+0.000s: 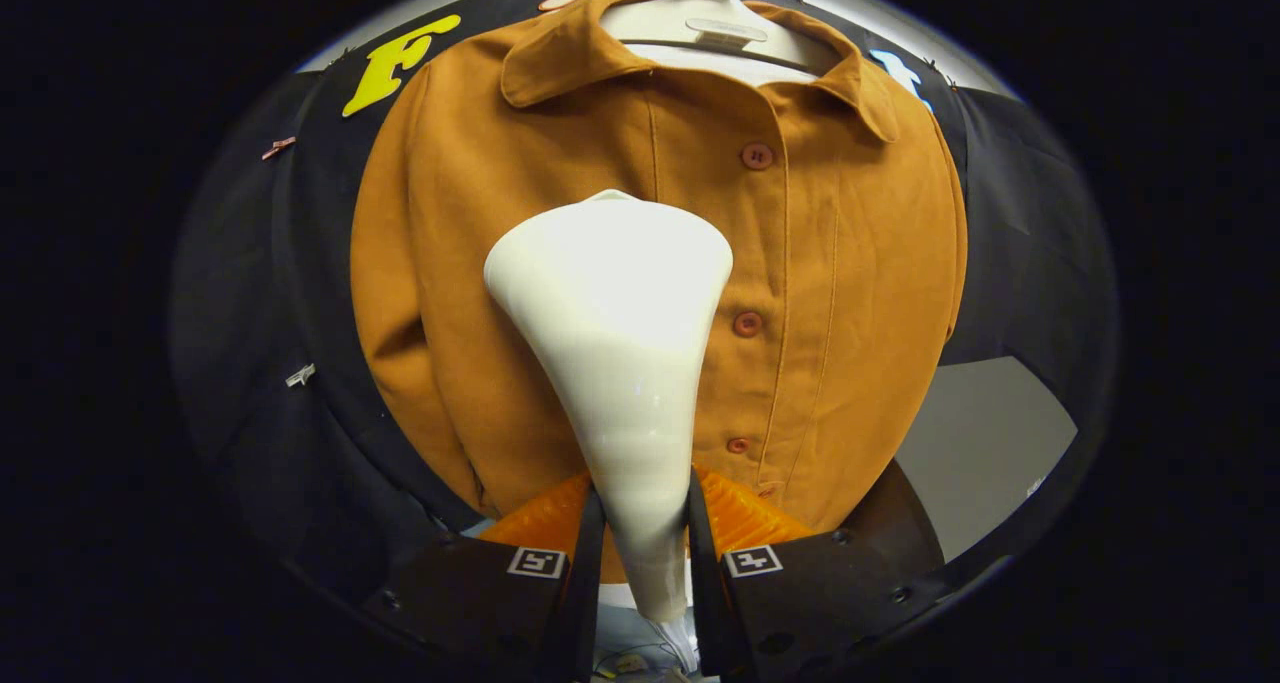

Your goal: Iron the clothes twice with a garment steamer, once on the left side and once on the right side.

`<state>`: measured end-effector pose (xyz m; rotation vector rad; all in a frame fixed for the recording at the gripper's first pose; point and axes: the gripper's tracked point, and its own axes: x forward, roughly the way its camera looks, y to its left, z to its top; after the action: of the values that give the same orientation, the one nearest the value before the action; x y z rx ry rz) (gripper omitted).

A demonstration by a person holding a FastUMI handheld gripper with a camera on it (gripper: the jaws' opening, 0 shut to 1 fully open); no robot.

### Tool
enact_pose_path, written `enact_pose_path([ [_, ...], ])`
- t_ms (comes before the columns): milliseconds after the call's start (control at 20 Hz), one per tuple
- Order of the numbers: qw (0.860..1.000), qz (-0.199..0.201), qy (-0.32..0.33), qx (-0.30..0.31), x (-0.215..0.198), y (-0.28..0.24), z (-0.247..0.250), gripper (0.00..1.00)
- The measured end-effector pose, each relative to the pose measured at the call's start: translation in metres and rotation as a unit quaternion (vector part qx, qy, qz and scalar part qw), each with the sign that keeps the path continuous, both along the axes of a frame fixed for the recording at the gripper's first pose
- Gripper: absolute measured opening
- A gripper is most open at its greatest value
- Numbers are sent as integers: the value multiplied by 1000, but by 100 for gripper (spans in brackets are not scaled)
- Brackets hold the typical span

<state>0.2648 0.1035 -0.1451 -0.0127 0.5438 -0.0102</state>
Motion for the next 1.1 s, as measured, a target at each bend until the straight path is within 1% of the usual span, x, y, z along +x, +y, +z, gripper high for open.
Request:
enact_pose_path([
  [400,999,9,52,10,-3,5,-44,43],
  [850,993,10,114,19,-22,1,-96,43],
  [1100,989,6,145,22,-36,-2,-107,43],
])
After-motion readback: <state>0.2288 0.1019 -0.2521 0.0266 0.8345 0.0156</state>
